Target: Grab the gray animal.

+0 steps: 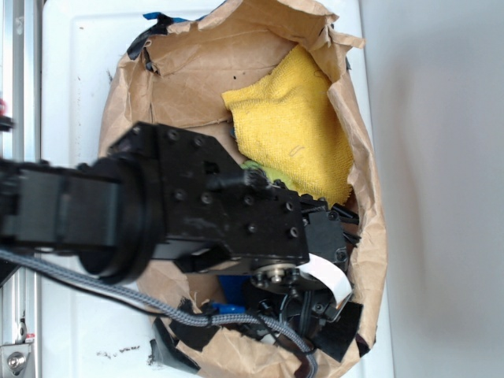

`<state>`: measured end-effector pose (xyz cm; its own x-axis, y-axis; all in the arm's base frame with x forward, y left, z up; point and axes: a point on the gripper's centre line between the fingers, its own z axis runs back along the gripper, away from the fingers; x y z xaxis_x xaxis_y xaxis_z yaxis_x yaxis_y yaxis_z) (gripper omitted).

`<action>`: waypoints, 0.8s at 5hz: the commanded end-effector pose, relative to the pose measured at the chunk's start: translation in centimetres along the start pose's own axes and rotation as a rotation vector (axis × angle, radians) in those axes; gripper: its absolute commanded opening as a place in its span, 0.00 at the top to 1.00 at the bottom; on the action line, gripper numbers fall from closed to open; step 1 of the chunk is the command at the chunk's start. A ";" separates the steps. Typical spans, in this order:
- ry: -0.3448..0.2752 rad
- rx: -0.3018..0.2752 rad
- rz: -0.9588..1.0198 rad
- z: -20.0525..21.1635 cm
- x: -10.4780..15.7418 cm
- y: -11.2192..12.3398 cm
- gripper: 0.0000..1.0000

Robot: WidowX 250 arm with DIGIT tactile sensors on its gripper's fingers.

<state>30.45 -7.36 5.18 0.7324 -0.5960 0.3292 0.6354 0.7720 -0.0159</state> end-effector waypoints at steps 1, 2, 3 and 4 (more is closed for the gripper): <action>-0.015 0.021 0.034 -0.2 2.3 1.2 0.00; 0.017 0.027 0.048 -1.3 1.7 1.4 0.00; 0.020 0.035 0.065 -1.4 1.3 1.3 1.00; 0.020 0.042 0.069 -0.9 1.0 1.6 1.00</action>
<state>32.09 -6.77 2.97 0.7749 -0.5715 0.2701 0.5973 0.8018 -0.0167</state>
